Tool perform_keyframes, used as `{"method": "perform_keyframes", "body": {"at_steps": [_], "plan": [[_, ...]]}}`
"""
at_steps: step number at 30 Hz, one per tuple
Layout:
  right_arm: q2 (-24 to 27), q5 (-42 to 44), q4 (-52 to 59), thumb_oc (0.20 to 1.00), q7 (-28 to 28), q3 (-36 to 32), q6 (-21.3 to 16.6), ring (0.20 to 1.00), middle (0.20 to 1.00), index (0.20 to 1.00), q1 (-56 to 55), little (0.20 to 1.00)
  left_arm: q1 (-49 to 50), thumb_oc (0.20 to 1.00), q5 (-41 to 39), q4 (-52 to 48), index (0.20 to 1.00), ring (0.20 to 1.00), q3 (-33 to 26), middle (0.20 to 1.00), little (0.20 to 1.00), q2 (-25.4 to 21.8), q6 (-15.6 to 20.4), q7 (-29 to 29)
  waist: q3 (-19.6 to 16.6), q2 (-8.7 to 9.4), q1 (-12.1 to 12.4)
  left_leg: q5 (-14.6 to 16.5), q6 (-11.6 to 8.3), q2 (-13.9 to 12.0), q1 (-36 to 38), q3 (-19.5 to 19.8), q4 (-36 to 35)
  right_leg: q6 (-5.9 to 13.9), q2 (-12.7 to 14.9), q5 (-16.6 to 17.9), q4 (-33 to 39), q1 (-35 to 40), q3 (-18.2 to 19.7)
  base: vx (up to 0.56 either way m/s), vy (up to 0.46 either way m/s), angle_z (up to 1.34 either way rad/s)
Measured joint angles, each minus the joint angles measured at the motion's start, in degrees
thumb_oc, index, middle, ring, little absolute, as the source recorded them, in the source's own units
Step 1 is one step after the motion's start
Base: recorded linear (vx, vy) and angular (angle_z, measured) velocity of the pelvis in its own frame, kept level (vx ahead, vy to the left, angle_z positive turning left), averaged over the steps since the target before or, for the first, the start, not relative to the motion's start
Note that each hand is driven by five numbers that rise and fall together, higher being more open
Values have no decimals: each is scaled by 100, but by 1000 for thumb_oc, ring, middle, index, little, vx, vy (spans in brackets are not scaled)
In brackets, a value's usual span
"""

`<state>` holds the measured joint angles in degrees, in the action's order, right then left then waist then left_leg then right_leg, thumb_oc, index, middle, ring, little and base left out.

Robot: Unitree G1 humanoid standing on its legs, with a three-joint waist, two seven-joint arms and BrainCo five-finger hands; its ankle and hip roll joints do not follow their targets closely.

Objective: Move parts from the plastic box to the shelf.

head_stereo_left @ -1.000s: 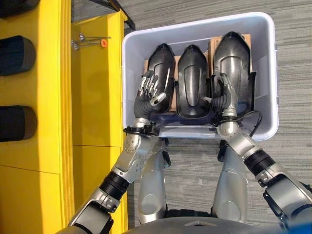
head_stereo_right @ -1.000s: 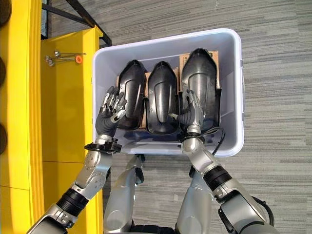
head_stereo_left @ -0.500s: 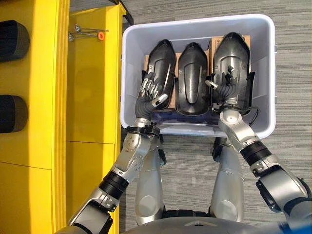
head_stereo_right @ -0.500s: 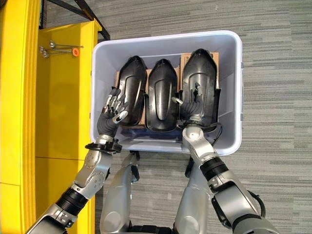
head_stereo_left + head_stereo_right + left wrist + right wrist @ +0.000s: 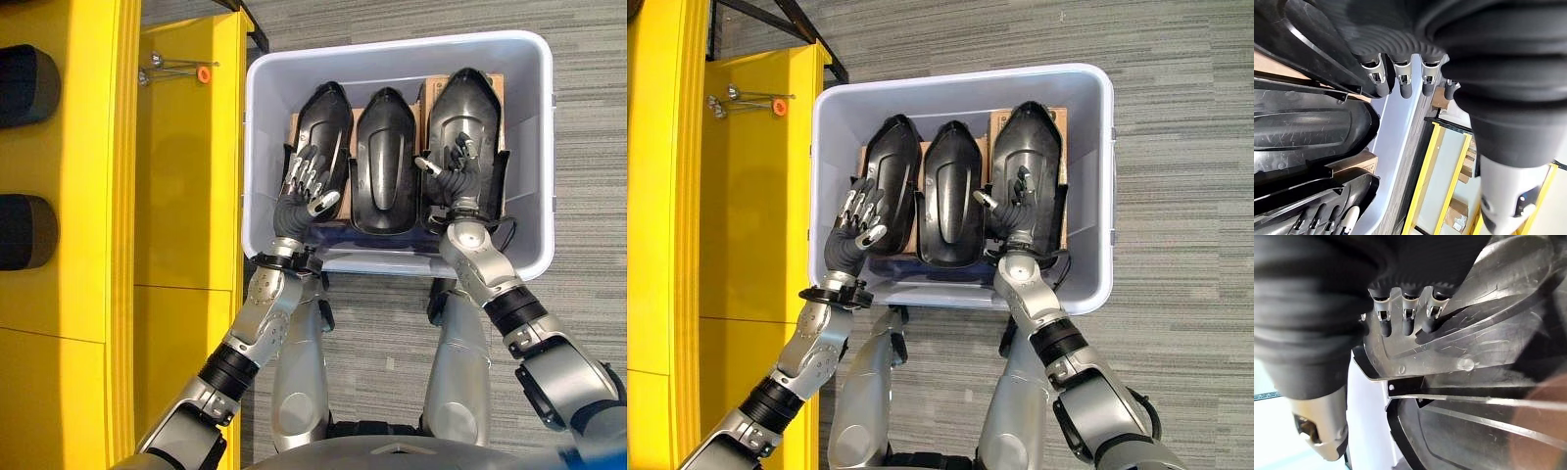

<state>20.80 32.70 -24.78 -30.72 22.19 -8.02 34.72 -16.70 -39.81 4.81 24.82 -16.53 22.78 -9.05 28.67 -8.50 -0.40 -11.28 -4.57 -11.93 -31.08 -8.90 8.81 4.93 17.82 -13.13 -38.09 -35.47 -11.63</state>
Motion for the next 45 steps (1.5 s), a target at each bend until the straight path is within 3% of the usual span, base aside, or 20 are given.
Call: {"method": "perform_keyframes", "body": {"at_steps": [10, 23, 27, 35, 37, 45], "plan": [[-261, -175, 438, 1000, -3, 134, -329, 1000, 1000, 1000, -419, 1000, 13, 1000, 108, -8, 1000, 1000, 58, 1000, 1000, 1, -3, -23, 3, -3, 6, 12, 4, 6, -4, -5, 2, 3, -1, 0, 15, -2, 6, 0, 0, 0], [-63, -2911, 1427, 1000, -1687, -123, -737, 1000, 1000, 1000, -781, 1000, 4, 1000, 345, -55, 1000, 1000, 303, 1000, 1000, 22, 51, -374, 53, -64, -188, 71, 62, 104, 132, -294, -4, 138, 36, 152, 225, -1, 303, 5, 66, -7], [86, -3681, 1759, 1000, -1893, -106, -707, 1000, 1000, 1000, -813, 1000, 59, 1000, 339, -126, 1000, 1000, 337, 1000, 1000, 22, 127, -450, 57, -76, -267, 75, 68, 118, 269, -388, -58, 144, 36, 156, 225, 20, 401, 14, 75, -11], [435, -3269, 1654, 1000, -1985, -158, -285, 1000, 1000, 1000, -1560, 1000, 266, 1000, 339, -133, 1000, 1000, 334, 1000, 1000, 33, 306, -508, 76, -137, -387, 89, 97, 126, 335, -479, -144, 156, 31, 166, 233, -9, 478, -1, 22, -3], [388, -3046, 1464, 1000, -1793, -102, -117, 1000, 1000, 1000, -1659, 1000, 252, 1000, 337, -133, 1000, 1000, 335, 1000, 1000, 34, 335, -508, 77, -140, -402, 77, 95, 127, 357, -487, -180, 156, 26, 165, 237, -7, 478, 0, 0, 0], [384, -2710, 488, 1000, -1519, 100, 141, 1000, 1000, 1000, -1132, 1000, 184, 1000, 289, -128, 1000, 1000, 349, 1000, 1000, 35, 393, -203, 77, -140, -335, 55, 86, 126, 382, -483, -200, 154, 22, 166, 225, 2, 479, 11, -2, 0]]}}
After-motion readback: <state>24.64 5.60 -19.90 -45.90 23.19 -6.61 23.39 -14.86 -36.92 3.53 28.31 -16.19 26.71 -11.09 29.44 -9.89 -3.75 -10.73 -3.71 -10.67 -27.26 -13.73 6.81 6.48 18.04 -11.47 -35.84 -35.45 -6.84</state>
